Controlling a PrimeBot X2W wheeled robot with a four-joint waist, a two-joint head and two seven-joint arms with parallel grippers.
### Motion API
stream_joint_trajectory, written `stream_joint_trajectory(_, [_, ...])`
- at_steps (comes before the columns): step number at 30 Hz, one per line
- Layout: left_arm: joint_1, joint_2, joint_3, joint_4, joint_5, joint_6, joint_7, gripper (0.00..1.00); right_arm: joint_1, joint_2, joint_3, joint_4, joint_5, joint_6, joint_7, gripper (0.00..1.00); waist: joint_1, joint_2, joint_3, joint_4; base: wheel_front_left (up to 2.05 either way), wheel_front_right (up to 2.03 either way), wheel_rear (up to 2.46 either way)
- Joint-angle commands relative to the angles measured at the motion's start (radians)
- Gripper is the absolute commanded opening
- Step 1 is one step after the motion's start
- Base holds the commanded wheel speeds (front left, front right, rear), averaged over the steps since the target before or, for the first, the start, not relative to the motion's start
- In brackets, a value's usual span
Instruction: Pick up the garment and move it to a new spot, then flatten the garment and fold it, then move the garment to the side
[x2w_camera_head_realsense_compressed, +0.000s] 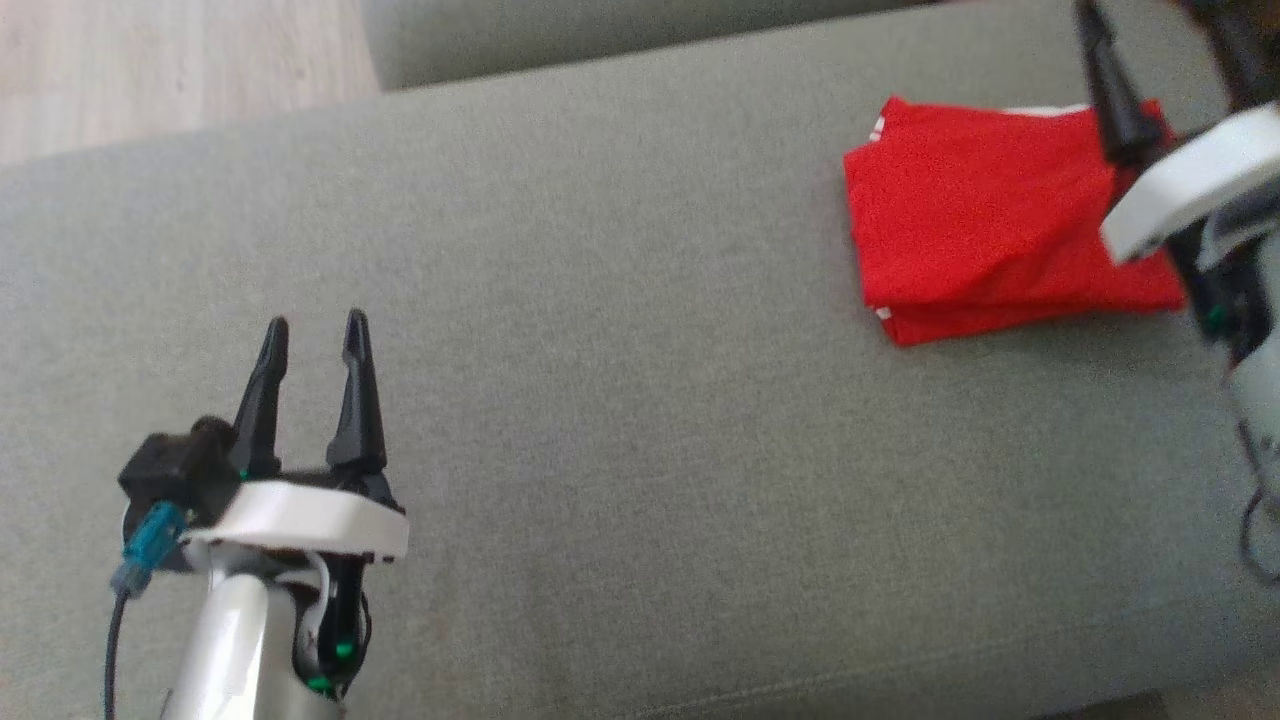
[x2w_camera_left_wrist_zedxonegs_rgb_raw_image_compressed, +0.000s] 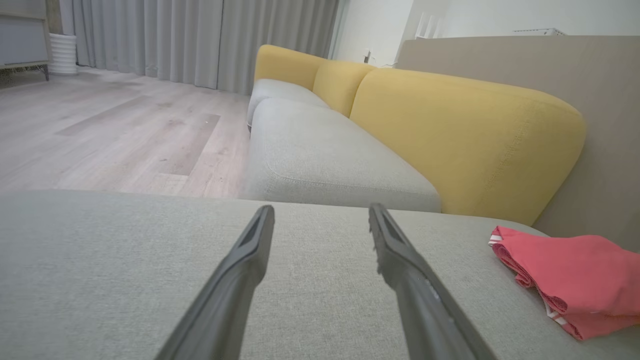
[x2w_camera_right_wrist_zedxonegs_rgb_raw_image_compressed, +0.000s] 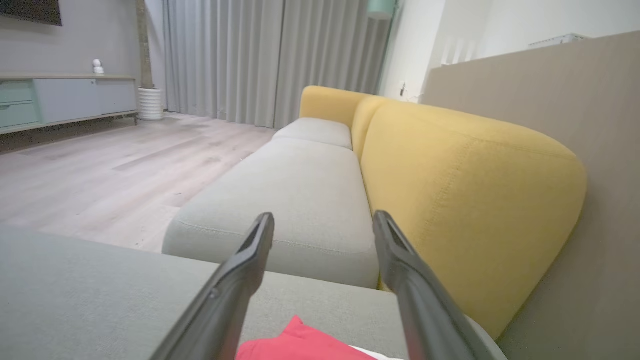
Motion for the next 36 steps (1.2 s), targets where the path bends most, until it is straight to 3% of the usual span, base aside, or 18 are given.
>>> stream_joint_trajectory(1, [-0.006,0.008,0.040,-0.027,-0.005,0.007,-0.005,1.00,0.045,0.018,-0.012,-0.057,0.009,0.007,-0.012,1.00,0.0000,0.0000,-0.051,0.010,0.00,0.00,0.00])
stream_joint_trajectory(8, [0.031,0.010,0.046,-0.002,-0.009,-0.001,-0.005,1.00,0.295,0.086,-0.087,-0.206,-0.051,0.007,-0.035,1.00,0.0000,0.0000,-0.102,0.033,0.00,0.00,0.00])
stream_joint_trajectory(17, [0.029,0.022,0.053,0.059,0.064,0.038,-0.005,1.00,0.500,0.195,-0.144,-0.213,-0.092,0.007,-0.133,1.00,0.0000,0.0000,-0.120,0.086,0.00,0.00,0.00])
stream_joint_trajectory(23, [0.013,0.029,0.063,0.085,0.109,0.043,-0.005,1.00,0.538,0.233,-0.178,-0.166,-0.100,0.007,-0.178,1.00,0.0000,0.0000,-0.117,0.106,0.00,0.00,0.00])
stream_joint_trajectory(28, [0.002,0.026,0.068,0.111,0.111,0.017,-0.005,1.00,0.536,0.257,-0.200,-0.133,-0.108,0.007,-0.196,1.00,0.0000,0.0000,-0.112,0.113,0.00,0.00,0.00])
stream_joint_trajectory(36, [-0.011,0.020,0.081,0.123,0.128,0.008,-0.005,1.00,0.532,0.265,-0.175,-0.104,-0.101,0.007,-0.203,1.00,0.0000,0.0000,-0.107,0.110,0.00,0.00,0.00])
